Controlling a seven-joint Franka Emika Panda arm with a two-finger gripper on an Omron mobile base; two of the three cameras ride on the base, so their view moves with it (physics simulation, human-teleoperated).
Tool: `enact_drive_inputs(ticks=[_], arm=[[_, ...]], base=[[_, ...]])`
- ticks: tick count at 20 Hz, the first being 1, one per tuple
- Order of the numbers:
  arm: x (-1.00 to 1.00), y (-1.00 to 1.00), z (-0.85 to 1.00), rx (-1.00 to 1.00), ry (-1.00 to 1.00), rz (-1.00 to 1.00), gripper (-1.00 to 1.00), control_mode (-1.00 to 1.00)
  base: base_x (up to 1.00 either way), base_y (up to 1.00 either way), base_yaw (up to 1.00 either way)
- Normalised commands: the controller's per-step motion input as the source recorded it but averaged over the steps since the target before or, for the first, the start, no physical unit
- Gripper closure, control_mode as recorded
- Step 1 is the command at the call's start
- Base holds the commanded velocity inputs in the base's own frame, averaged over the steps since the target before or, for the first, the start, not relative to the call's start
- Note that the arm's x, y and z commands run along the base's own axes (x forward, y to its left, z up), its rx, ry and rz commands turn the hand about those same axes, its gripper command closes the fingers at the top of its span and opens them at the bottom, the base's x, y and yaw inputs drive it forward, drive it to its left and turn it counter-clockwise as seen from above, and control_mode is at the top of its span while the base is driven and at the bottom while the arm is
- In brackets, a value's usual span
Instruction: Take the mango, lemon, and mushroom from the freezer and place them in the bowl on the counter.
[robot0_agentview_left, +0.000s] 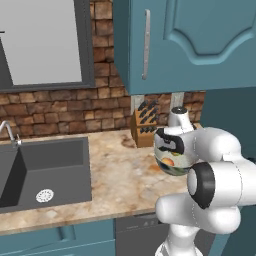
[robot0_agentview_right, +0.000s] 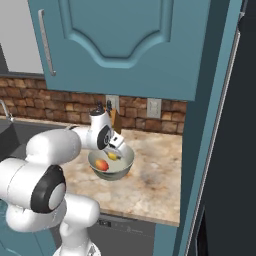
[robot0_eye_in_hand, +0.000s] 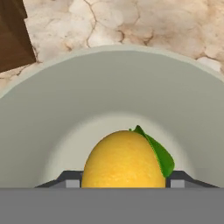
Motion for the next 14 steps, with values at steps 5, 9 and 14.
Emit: enact_drive_inputs(ticks=[5, 9, 14], arm=[[0.13, -0.07, -0.09, 0.00, -0.01, 0.00, -1.00, -1.00], [0.00, 0.00, 0.21, 0.00, 0.00, -0.02, -1.00, -1.00], [-0.14, 0.00, 0.36, 0.01, 0.00, -0.04, -1.00, -1.00]], base=[[0.00, 0.00, 0.00], [0.00, 0.00, 0.00], [0.00, 0.00, 0.00]])
